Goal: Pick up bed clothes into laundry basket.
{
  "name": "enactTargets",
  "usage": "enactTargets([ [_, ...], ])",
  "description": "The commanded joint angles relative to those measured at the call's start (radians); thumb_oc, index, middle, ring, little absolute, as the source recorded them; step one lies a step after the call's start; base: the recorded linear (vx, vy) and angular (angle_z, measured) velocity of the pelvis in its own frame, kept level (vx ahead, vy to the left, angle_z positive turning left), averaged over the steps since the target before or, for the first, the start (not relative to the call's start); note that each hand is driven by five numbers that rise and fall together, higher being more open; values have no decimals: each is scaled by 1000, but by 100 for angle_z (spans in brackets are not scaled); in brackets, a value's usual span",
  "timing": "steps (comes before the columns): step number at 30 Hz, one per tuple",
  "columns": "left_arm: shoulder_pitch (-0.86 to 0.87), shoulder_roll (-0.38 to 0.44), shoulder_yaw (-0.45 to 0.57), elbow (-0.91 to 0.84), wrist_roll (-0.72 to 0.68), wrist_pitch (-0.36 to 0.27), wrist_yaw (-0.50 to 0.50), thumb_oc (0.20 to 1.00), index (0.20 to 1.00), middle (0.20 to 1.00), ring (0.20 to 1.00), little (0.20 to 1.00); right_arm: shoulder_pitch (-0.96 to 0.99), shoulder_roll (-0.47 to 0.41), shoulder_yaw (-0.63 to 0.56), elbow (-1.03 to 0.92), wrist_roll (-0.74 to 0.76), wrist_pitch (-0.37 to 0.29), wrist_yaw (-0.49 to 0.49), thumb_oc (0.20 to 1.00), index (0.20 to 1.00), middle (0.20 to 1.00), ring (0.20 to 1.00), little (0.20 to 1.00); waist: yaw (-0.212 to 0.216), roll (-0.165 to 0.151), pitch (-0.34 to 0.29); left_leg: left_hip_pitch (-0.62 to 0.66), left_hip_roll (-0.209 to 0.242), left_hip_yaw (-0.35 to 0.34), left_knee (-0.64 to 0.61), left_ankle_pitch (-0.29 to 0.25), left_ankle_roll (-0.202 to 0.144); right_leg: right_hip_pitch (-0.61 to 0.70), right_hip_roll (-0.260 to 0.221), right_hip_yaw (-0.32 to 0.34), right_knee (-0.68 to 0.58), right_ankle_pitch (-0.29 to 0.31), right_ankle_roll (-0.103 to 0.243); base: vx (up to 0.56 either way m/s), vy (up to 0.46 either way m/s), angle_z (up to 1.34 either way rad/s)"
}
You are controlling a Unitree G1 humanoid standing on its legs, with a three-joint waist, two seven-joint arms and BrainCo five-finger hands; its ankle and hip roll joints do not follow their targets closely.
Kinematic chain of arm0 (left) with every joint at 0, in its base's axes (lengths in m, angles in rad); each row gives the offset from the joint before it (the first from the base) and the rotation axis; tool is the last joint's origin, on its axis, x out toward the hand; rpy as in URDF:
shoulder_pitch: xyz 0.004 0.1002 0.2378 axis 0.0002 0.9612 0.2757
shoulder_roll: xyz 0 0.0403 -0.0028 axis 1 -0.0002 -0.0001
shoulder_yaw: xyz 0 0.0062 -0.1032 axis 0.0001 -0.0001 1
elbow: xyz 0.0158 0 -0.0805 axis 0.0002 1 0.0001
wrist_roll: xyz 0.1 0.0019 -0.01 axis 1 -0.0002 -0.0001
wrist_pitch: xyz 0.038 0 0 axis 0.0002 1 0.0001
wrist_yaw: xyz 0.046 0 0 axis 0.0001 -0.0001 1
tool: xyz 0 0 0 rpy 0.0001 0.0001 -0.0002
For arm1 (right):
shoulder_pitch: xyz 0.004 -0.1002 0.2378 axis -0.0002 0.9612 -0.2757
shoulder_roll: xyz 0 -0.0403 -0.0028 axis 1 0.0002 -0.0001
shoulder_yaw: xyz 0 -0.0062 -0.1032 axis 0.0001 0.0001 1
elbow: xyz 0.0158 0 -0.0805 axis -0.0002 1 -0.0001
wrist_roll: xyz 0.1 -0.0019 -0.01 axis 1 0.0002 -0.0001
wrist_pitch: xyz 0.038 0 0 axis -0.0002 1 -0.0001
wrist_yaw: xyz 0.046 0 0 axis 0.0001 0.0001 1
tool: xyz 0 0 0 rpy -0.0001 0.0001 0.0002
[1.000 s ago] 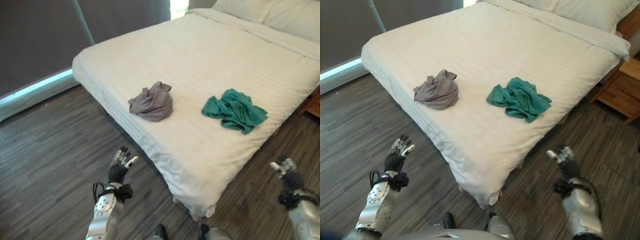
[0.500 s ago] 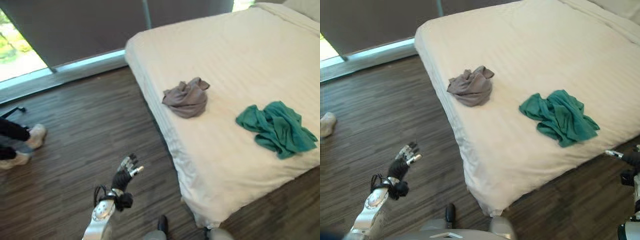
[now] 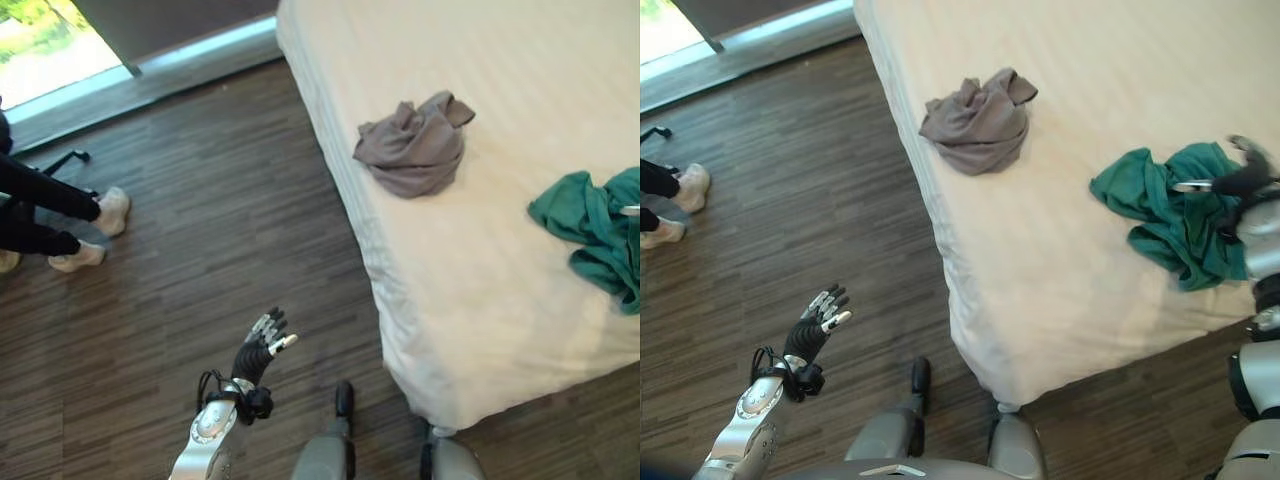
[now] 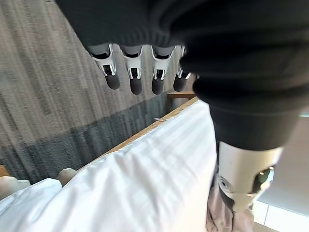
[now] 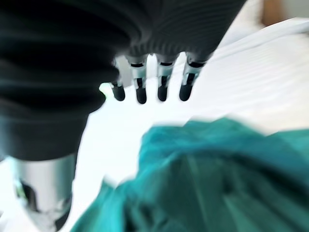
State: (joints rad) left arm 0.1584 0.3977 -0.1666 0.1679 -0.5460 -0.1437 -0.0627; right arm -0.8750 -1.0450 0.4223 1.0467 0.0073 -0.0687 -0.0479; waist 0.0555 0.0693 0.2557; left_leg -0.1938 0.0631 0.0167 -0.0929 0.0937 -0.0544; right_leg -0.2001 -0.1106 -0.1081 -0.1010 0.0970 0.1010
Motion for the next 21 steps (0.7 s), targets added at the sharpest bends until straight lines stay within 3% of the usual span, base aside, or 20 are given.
enactTargets([
  [1,-63,49,-1,-69,-32,-53,11,1000,1000,1000,1000,1000,-147,13,96,116,-60,5,-13,1000,1000,1000,1000,1000,18,-52,42,34,-5,7,6,-2,-52,-37,-31,31,14,50,54,-68,-16,7],
  [5,-88,17,17,-81,-54,-59,36,1000,1000,1000,1000,1000,-127,84,75,249,-71,28,19,1000,1000,1000,1000,1000,30,-15,76,-26,-20,9,6,15,-59,-95,-38,36,14,61,54,-65,-18,6],
  [7,-102,-16,33,-62,-44,-60,50,1000,1000,1000,1000,1000,-82,145,123,270,-218,47,39,1000,1000,1000,1000,1000,25,-1,97,-44,-21,17,6,22,-67,-116,-33,50,14,60,52,-21,-25,-5],
  [12,-126,-52,41,-33,-26,-60,71,1000,1000,1000,1000,1000,109,240,97,254,-342,63,35,1000,1000,1000,1000,1000,-6,14,110,-25,-20,26,6,18,-70,-102,-29,61,14,51,44,-1,-5,-1],
  [13,-137,-53,43,-31,-23,-62,77,1000,1000,1000,1000,1000,158,247,77,242,-346,63,35,401,401,401,401,401,-15,15,109,-20,-20,29,6,16,-71,-99,-28,62,14,49,44,0,0,0],
  [14,-146,-53,47,-26,-19,-66,80,1000,1000,1000,1000,1000,223,254,48,226,-341,64,36,200,200,200,200,200,-23,13,109,-12,-19,29,6,14,-71,-91,-28,62,14,46,42,0,0,0],
  [19,-172,-48,74,-28,-3,-69,82,1000,1000,1000,1000,1000,534,285,-195,193,-121,42,47,200,200,200,200,200,-74,6,95,34,-10,25,6,3,-73,-40,-24,56,14,20,31,29,-50,6],
  [21,-174,-42,79,-29,-4,-71,83,1000,1000,1000,1000,1000,596,304,-233,188,-95,39,48,200,200,200,200,200,-80,3,89,53,-7,24,6,-1,-74,-23,-21,54,17,12,28,76,-67,13],
])
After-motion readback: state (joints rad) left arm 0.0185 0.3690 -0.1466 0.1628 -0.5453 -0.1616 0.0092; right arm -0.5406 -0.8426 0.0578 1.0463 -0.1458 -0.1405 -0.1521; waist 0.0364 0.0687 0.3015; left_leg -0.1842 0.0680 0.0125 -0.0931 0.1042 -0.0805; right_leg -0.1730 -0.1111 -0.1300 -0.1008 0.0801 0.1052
